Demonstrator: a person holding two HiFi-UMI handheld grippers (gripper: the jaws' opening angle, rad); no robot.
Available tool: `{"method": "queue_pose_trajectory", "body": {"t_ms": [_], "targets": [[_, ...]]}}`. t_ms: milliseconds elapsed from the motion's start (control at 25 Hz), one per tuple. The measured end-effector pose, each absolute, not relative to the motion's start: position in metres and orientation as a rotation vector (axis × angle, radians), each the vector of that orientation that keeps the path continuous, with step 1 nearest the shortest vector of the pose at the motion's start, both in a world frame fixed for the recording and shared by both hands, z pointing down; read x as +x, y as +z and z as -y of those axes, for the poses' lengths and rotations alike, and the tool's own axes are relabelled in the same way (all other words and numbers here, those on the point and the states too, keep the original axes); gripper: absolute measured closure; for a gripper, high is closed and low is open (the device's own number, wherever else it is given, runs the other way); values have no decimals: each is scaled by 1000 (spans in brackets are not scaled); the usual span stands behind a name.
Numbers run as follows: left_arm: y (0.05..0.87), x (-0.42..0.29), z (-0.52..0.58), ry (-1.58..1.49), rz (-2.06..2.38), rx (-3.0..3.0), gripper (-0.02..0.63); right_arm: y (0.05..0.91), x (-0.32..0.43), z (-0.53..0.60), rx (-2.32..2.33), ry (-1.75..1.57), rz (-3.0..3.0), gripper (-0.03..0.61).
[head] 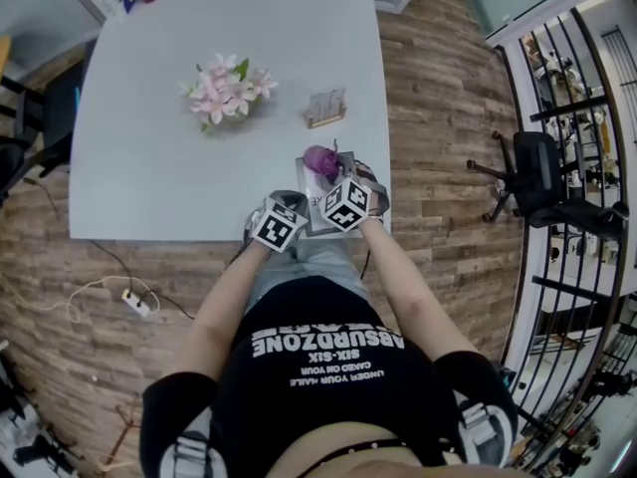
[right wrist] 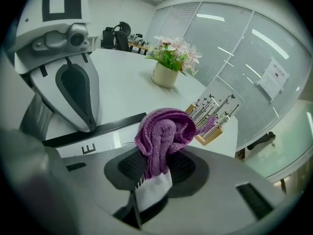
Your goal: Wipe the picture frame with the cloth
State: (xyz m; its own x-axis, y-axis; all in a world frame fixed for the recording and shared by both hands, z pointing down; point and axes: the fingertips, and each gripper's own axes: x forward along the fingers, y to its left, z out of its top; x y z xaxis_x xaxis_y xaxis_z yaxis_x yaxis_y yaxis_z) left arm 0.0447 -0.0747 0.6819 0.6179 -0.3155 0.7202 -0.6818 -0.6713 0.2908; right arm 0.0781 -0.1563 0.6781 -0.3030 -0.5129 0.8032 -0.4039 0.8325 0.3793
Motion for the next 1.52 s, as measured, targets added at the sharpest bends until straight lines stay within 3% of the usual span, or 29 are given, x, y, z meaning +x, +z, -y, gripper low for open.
{"method": "queue_pose_trajectory", "body": {"t_ms": [1520], "targets": [[680,45,75,872,824,2301,597,673,128,155,680,71,1943,457]]}}
